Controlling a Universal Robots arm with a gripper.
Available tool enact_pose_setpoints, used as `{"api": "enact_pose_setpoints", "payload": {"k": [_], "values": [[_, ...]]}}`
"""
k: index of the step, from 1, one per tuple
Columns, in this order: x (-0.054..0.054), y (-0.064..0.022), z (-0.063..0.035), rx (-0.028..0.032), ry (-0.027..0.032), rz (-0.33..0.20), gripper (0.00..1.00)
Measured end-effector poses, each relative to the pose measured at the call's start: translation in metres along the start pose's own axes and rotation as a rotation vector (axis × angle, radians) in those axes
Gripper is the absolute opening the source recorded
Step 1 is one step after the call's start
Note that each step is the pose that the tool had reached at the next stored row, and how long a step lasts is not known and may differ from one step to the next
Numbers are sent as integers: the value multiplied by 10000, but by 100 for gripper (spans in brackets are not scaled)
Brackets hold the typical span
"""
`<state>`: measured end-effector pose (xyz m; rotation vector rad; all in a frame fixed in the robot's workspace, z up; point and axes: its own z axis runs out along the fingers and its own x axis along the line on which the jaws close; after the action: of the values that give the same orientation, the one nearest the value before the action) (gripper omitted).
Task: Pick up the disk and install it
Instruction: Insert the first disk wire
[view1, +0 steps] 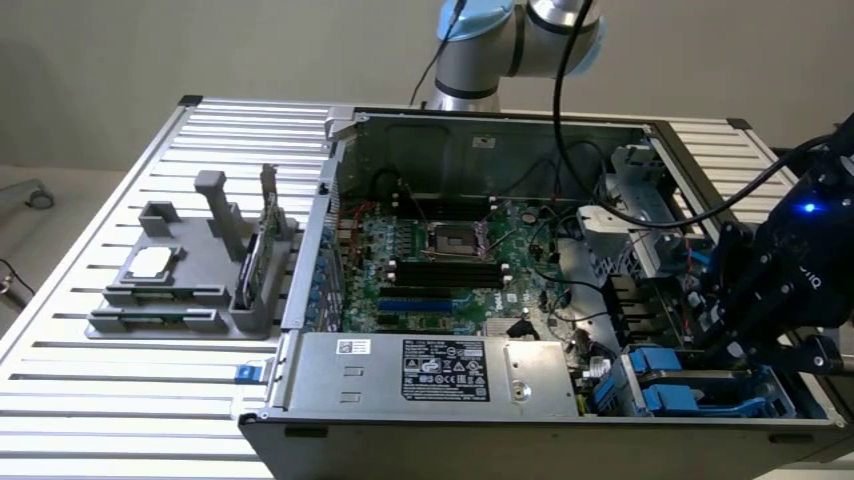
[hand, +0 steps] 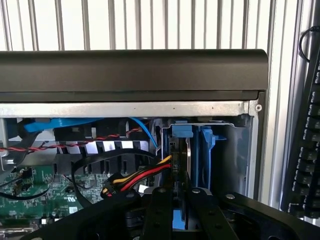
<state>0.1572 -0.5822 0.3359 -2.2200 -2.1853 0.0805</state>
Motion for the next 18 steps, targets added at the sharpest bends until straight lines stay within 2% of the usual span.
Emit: {"api": "enact_pose_setpoints", "payload": {"k": [7,18], "values": [[-1,0,2,-8,-15,-395,17],[2,0,0,-7,-16,-433,17]]}}
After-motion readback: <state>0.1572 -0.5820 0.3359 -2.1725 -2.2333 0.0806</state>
